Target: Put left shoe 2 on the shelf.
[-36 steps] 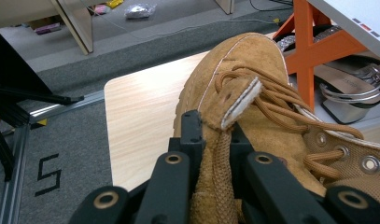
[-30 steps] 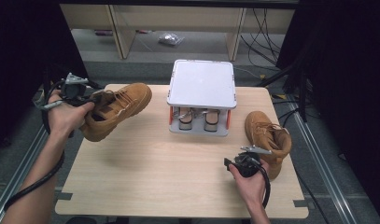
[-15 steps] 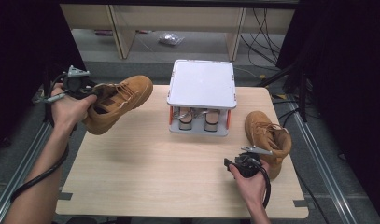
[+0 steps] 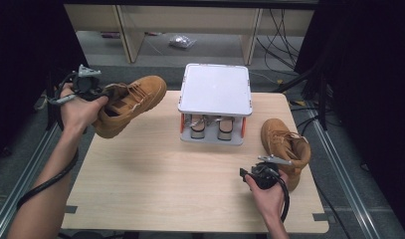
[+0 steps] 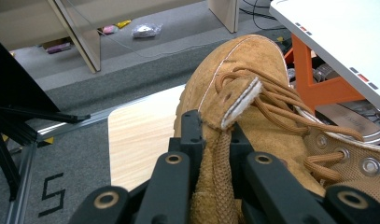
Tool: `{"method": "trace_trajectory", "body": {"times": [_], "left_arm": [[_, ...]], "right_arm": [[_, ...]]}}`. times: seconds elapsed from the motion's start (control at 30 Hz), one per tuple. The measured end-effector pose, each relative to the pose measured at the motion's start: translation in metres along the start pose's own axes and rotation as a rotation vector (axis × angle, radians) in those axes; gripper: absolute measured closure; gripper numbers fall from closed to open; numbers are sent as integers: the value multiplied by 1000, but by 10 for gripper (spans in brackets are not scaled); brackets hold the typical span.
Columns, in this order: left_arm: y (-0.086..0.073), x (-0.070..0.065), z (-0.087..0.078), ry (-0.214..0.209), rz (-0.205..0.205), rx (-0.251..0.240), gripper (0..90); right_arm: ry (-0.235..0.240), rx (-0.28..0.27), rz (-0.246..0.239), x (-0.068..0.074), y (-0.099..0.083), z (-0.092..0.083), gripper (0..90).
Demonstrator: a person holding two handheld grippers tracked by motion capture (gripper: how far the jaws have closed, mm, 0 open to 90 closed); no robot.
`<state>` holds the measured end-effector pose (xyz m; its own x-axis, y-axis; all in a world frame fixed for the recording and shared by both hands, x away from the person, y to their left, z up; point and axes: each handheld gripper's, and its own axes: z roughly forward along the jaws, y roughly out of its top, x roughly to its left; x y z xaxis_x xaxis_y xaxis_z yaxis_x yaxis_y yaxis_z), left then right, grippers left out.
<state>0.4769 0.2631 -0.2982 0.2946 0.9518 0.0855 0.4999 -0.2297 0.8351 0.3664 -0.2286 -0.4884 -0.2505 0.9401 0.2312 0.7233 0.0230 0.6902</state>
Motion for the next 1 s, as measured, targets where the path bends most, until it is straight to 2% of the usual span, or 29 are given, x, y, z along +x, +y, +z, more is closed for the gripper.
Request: {"method": "trace_trajectory", "body": {"times": [0.03,0.1,0.17,0.23,0.27,0.3,0.43,0.57,0.6,0.7,0.77,0.8,0.83,0.87,1.0], "left_arm": [[1,-1,0,1,-5,-9,832],[2,-1,1,2,-9,-17,832],[4,-2,1,7,-5,-25,832],[5,-3,1,9,-3,-29,832],[6,-4,1,11,-2,-29,832],[7,-4,1,13,2,-26,832],[10,-6,4,2,-9,-30,832],[15,-9,6,-1,-10,-35,832],[17,-10,6,1,-4,-34,832],[21,-14,7,-1,-4,-38,832],[25,-15,8,-8,-12,-43,832],[27,-15,8,-9,-13,-43,832],[28,-16,8,-9,-10,-44,832],[30,-17,8,-13,-13,-48,832],[37,-20,8,-14,-15,-59,832]], "right_arm": [[4,-16,-56,-4,-1,1,493],[8,-1,-8,0,0,1,493],[-9,17,31,4,0,-1,493],[2,3,23,3,1,-1,494],[0,-8,-18,-1,1,0,494],[-5,-13,-30,-1,1,0,494],[-2,-7,-14,-1,1,0,494],[-8,-10,-22,-1,1,0,493],[18,-8,-13,-1,1,-1,494],[-3,-17,-25,-1,1,0,493],[0,-18,-26,-1,1,0,493],[3,-12,-8,0,1,0,494],[0,-18,-26,-1,1,0,493],[6,-10,-10,0,1,0,493],[13,-11,-13,-1,1,-1,493]]}}
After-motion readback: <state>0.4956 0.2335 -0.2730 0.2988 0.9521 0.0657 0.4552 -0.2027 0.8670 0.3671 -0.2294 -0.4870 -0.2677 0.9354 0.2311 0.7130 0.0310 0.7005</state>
